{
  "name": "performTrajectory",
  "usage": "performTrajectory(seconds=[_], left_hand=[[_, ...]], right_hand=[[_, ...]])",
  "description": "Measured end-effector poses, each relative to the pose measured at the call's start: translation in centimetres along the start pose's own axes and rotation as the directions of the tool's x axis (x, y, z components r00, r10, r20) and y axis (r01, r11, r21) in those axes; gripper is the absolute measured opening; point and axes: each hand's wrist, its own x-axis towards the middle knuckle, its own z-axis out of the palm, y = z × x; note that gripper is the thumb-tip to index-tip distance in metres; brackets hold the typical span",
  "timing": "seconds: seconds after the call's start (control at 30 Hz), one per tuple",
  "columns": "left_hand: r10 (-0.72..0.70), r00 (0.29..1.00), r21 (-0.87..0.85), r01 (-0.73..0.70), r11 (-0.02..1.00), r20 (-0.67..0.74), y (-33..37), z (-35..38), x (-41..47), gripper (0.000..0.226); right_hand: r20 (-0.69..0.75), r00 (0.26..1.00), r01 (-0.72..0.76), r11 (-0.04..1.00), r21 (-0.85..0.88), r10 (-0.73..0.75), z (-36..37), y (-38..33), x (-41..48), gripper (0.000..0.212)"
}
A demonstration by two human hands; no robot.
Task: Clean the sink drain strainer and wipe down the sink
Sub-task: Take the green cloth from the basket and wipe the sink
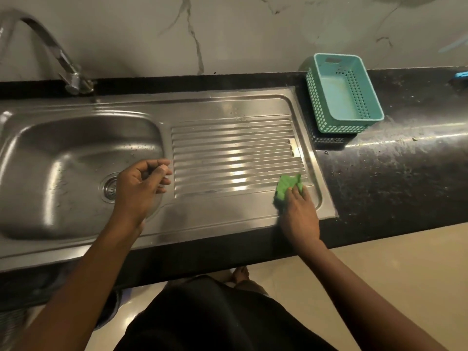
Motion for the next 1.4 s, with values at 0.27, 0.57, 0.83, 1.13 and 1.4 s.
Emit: performTrajectory(seconds=[0.27,0.57,0.83,1.13,1.4], left_hand=[[-0.021,0.999,0.011,0.022,1.000,-0.037,-0.7,-3.6,0.2,0.014],[-0.047,0.999,0.017,0.047,0.999,-0.007,-1.5,-4.8,1.7,0.014],[-0.038,0.998,0.019,0.037,0.999,0.059,-1.6,-5.6,3.2,0.015],[-0.051,0.984,0.026,0.047,0.999,0.171,-2.1,-5.5,4.3,0.016],[-0.022,0.975,0.042,0.013,0.999,0.221,-0.5,-3.3,4.4,0.015]], right_hand=[[-0.023,0.922,0.375,0.877,0.300,-0.386,0.2,-19.8,-1.6,0.067],[-0.021,0.724,0.617,0.634,0.466,-0.689,0.3,-19.2,-1.8,0.051],[0.013,0.994,0.092,0.919,0.384,-0.105,0.1,1.5,-2.8,0.057],[-0.025,0.972,-0.185,0.823,0.537,0.234,1.1,-8.8,-4.5,0.043],[-0.013,0.862,0.422,0.702,0.573,-0.507,1.5,-25.1,-3.1,0.057]])
